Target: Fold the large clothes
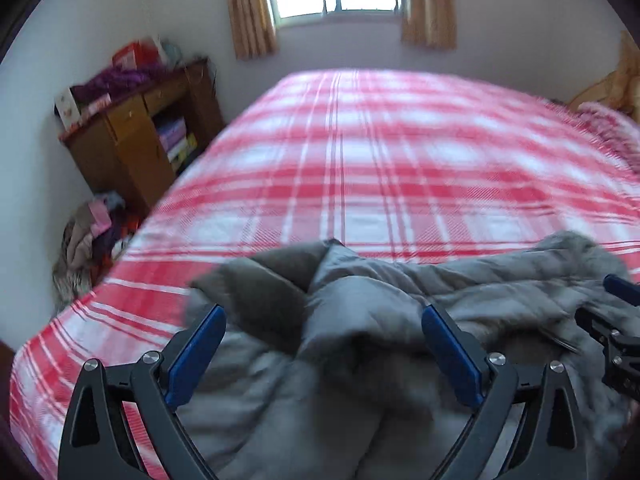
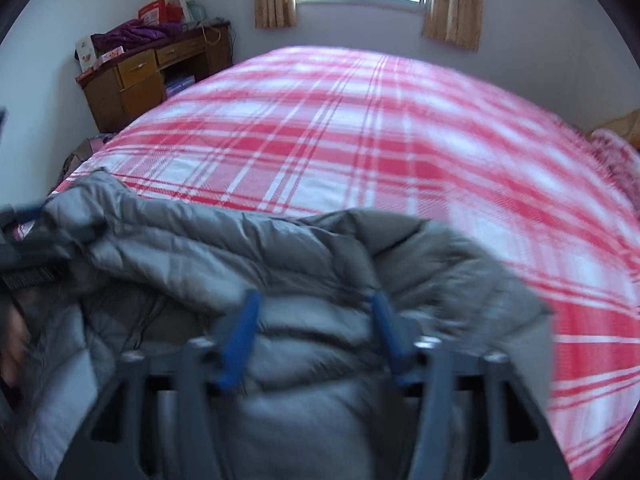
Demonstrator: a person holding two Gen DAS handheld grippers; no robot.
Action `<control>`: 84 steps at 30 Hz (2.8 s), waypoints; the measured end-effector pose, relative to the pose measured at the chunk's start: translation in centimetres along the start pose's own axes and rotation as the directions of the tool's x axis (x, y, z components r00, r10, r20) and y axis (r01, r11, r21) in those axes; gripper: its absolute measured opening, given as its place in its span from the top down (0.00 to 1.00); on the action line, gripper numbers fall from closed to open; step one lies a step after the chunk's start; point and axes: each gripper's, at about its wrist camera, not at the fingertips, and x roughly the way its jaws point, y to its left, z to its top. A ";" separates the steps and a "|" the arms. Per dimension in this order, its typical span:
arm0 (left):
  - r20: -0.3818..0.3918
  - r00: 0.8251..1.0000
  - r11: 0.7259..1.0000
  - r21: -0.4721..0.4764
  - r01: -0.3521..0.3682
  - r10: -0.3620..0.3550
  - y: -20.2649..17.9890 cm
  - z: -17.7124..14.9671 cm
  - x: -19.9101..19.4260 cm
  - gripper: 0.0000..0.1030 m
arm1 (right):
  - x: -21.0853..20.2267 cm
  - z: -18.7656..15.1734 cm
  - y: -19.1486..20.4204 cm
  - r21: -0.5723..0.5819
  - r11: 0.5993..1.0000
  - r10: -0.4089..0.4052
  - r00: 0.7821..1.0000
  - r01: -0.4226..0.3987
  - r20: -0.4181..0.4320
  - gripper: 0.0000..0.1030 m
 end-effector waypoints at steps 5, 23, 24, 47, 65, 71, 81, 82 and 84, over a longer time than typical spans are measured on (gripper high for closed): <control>-0.035 0.999 0.999 0.033 0.036 -0.035 3.1 -5.8 -6.3 0.04 | -5.8 -4.2 -1.8 0.043 0.998 0.045 0.999 -0.044 -0.017 0.32; -0.193 0.981 1.000 -0.015 0.007 -0.010 10.9 -28.9 -16.6 0.04 | -21.8 -27.2 -4.0 0.193 0.980 -0.020 0.992 0.044 -0.128 0.28; -0.199 0.980 1.000 -0.021 0.012 -0.016 11.1 -29.4 -16.7 0.04 | -22.3 -28.0 -4.1 0.203 0.978 -0.024 0.992 0.050 -0.126 0.28; -0.111 0.949 0.956 -0.041 0.292 -0.294 12.2 -32.5 -26.5 0.91 | -30.5 -34.6 -1.7 0.324 0.921 0.218 0.975 -0.219 0.038 0.89; 0.233 0.954 0.980 -0.006 0.197 -0.190 13.0 -19.5 -26.5 0.91 | -37.5 -23.1 -1.9 0.203 0.973 0.008 0.899 -0.107 0.438 0.91; 0.152 0.968 0.971 -0.101 0.216 -0.200 13.8 -14.7 -18.3 0.82 | -28.2 -16.1 -5.1 0.299 0.951 -0.057 0.912 -0.074 0.407 0.91; 0.362 0.927 0.990 -0.130 -0.059 0.103 13.0 -10.6 -20.2 0.07 | -21.4 -15.1 -8.8 0.354 0.935 -0.113 0.943 -0.005 0.314 0.87; 0.375 0.920 0.990 -0.116 -0.076 0.114 12.7 -10.1 -20.6 0.07 | -20.9 -14.7 -9.0 0.353 0.936 -0.119 0.943 0.002 0.310 0.87; 0.395 0.904 0.985 -0.123 -0.122 0.162 12.7 -9.7 -21.1 0.07 | -20.5 -14.1 -9.0 0.362 0.932 -0.129 0.945 0.013 0.299 0.80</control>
